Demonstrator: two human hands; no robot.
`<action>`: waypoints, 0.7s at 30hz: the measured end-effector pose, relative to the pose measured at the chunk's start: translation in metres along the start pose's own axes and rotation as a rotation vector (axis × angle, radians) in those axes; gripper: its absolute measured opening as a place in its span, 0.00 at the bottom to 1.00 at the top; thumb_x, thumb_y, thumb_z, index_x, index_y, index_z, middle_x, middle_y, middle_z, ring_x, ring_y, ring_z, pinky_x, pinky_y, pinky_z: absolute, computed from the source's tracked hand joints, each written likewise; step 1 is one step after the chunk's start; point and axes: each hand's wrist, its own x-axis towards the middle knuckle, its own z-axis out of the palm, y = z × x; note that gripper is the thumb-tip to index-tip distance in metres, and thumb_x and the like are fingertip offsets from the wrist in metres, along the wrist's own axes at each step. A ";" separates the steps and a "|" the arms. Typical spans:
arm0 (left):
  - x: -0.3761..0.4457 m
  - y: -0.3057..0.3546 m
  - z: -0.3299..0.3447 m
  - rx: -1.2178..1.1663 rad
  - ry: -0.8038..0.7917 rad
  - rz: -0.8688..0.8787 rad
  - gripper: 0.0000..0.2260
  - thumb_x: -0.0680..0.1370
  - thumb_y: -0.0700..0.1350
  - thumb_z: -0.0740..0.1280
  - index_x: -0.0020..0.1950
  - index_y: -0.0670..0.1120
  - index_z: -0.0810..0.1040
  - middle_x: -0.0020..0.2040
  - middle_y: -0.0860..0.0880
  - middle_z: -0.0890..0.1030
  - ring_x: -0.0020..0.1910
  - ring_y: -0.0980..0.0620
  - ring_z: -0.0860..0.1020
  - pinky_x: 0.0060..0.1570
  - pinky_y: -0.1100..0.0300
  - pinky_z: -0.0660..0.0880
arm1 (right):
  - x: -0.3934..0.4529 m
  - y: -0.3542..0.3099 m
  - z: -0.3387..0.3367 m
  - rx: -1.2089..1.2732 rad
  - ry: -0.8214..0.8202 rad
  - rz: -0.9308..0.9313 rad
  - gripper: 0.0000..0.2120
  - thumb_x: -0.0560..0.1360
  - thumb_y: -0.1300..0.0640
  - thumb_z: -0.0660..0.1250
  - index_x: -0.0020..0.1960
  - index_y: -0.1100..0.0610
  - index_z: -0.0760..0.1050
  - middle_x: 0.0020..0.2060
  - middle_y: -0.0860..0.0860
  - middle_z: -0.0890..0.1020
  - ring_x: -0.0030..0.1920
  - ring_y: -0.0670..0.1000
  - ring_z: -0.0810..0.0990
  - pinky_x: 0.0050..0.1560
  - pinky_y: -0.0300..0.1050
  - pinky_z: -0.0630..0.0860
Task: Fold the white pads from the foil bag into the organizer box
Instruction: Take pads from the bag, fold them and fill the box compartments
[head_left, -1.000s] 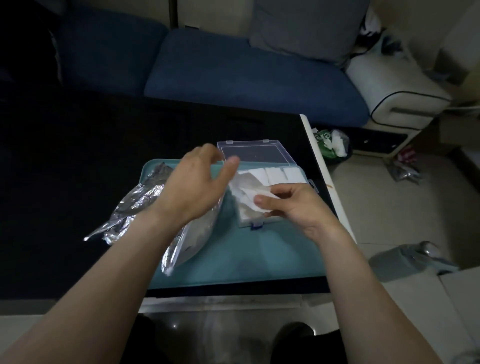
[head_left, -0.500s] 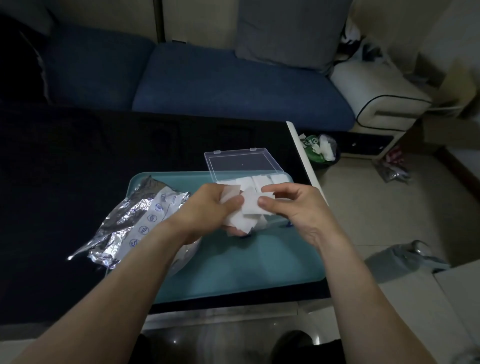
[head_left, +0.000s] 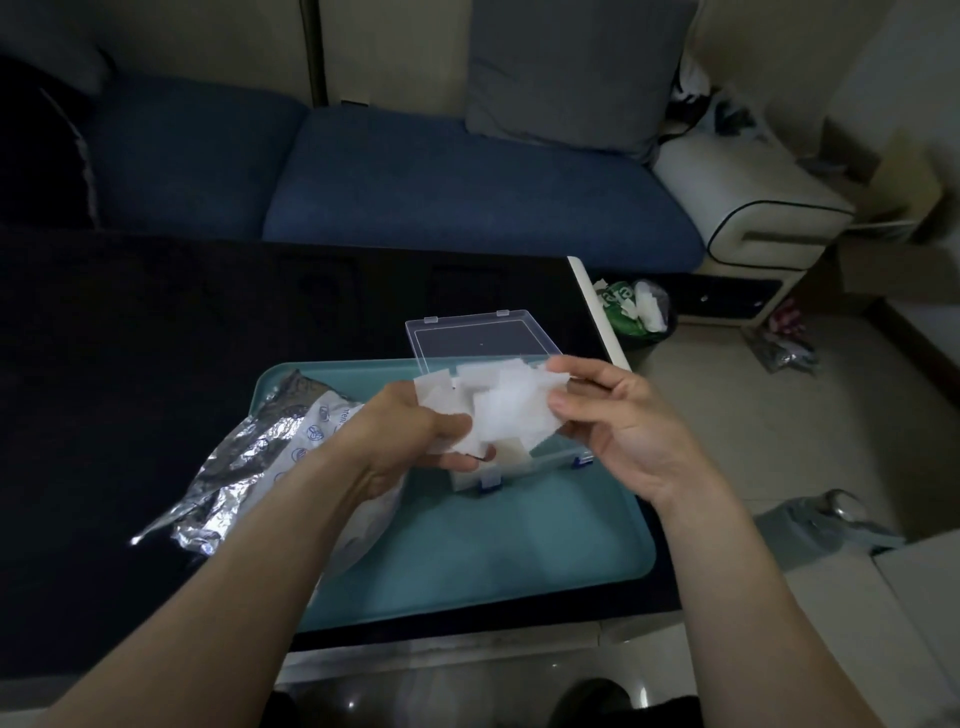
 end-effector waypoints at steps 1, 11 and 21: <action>0.000 0.001 0.002 0.012 0.008 -0.010 0.10 0.78 0.29 0.64 0.57 0.37 0.77 0.53 0.40 0.84 0.46 0.39 0.84 0.41 0.51 0.83 | -0.001 0.001 0.001 -0.073 -0.024 0.011 0.15 0.64 0.67 0.74 0.48 0.55 0.86 0.41 0.54 0.85 0.44 0.51 0.85 0.49 0.46 0.83; -0.007 0.009 0.008 -0.113 -0.167 -0.124 0.17 0.84 0.50 0.53 0.60 0.45 0.79 0.56 0.41 0.84 0.53 0.38 0.81 0.48 0.38 0.79 | 0.001 0.009 0.013 -0.527 0.126 -0.031 0.18 0.71 0.73 0.69 0.48 0.51 0.86 0.45 0.52 0.87 0.46 0.51 0.86 0.43 0.42 0.80; 0.004 -0.005 0.009 0.037 0.015 -0.002 0.07 0.82 0.36 0.62 0.56 0.35 0.76 0.46 0.40 0.84 0.40 0.43 0.83 0.37 0.49 0.82 | -0.002 0.005 0.007 -0.589 0.075 -0.104 0.17 0.71 0.72 0.72 0.50 0.51 0.86 0.43 0.47 0.86 0.42 0.47 0.84 0.45 0.38 0.80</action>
